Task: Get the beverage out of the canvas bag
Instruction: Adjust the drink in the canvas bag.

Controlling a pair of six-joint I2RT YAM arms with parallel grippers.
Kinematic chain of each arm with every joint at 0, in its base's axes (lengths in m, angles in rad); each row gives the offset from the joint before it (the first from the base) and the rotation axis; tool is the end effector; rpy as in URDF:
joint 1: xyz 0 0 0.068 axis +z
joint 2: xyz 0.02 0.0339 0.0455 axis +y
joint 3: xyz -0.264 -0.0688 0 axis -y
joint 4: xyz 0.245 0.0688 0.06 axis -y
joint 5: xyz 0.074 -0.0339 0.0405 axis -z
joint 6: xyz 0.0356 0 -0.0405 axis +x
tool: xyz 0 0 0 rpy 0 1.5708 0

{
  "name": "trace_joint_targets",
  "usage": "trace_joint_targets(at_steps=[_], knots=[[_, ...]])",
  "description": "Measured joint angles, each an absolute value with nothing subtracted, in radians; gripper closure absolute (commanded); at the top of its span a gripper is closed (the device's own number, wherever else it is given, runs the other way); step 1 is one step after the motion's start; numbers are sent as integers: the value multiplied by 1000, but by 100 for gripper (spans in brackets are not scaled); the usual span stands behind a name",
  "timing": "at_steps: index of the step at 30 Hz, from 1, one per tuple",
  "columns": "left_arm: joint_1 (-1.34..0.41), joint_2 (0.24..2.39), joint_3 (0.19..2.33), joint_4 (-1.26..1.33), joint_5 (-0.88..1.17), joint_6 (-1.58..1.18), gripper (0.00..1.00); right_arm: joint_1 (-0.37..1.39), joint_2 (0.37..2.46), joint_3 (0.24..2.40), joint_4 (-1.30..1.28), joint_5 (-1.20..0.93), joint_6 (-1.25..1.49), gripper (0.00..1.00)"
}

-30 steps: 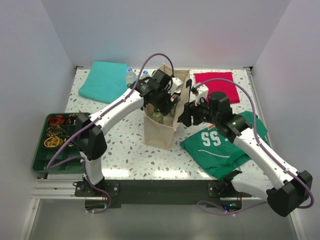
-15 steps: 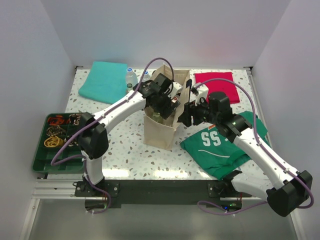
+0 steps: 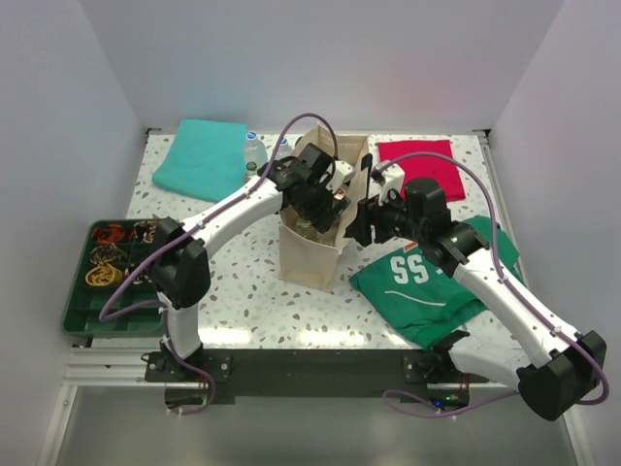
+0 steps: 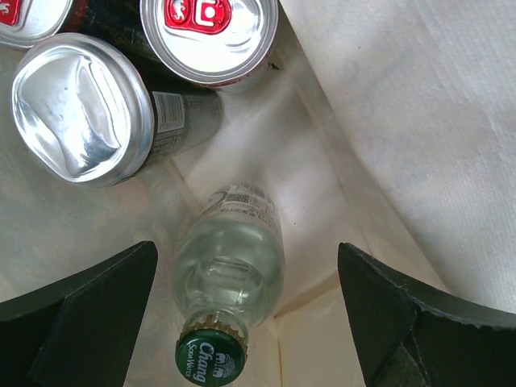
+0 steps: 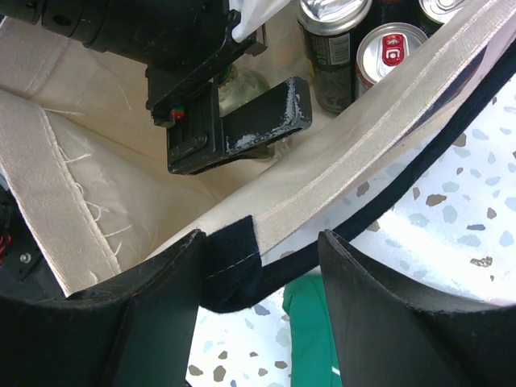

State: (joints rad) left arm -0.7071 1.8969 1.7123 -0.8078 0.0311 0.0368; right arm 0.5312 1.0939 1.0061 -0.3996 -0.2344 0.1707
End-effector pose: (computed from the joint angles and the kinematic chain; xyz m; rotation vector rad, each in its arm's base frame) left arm 0.3158 -0.2713 0.2858 0.9525 2.4086 -0.2915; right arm 0.2063 0.1308 0.3355 -0.5247 2.0465 0.6690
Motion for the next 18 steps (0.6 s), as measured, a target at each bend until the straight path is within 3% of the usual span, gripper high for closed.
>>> trace_joint_targets(at_steps=[18], knots=[[-702,1868,1657,-793,54,22,6,531,1093,1006,-400,-234,171,39]])
